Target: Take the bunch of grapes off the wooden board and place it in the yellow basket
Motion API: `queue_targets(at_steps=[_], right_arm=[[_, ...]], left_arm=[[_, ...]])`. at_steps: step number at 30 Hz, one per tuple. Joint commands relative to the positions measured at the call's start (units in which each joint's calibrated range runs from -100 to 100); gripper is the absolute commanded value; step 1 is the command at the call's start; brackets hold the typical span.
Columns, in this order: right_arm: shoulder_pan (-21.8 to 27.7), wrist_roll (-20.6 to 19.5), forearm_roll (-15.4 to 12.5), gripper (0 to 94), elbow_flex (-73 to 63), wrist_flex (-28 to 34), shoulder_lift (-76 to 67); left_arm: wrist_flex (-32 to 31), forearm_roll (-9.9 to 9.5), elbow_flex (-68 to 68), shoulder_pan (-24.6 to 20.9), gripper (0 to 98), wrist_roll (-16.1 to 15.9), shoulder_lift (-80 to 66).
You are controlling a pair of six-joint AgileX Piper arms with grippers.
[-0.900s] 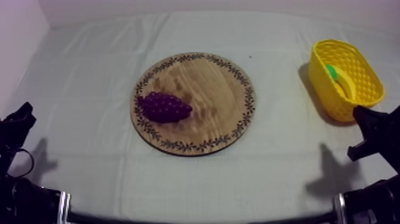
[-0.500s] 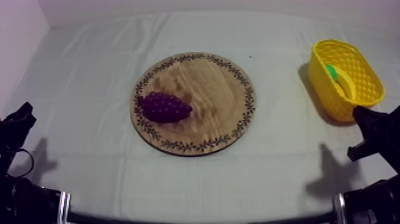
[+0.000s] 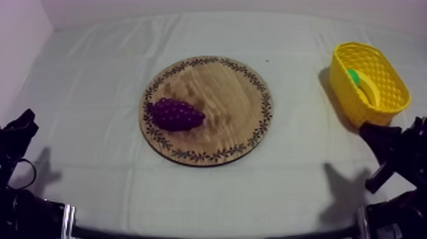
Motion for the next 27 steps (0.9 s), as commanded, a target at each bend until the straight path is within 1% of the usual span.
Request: queue_targets(at_steps=[1,4,10,14,18,21,27], right_arm=[[-1.89,1.28,0.07,0.4,-0.18,1.03,0.05],[-2.31,2.16,0.37,0.4,-1.04,2.36,0.05],[-2.64,0.23,1.97,0.5,-5.72,3.72,3.57],[-3.58,-1.09,2.69,0.5,-13.03,4.24,10.13],[-4.27,0.45,2.16,0.5,-22.96,5.61,18.01],[-4.83,1.25,1.97,0.5,-31.92,9.02,25.2],[-7.89,2.93,2.63,0.5,-51.76,21.08,40.91]], left_arm=[[-0.01,0.01,-0.04,0.02,0.0,-0.01,0.02],[-0.01,0.01,-0.04,0.02,0.0,-0.01,0.02],[-0.01,0.01,-0.04,0.02,0.0,-0.01,0.02],[-0.01,0.01,-0.04,0.02,0.0,-0.01,0.02],[-0.01,0.01,-0.04,0.02,0.0,-0.01,0.02],[-0.01,0.01,-0.04,0.02,0.0,-0.01,0.02],[-0.01,0.01,-0.04,0.02,0.0,-0.01,0.02]])
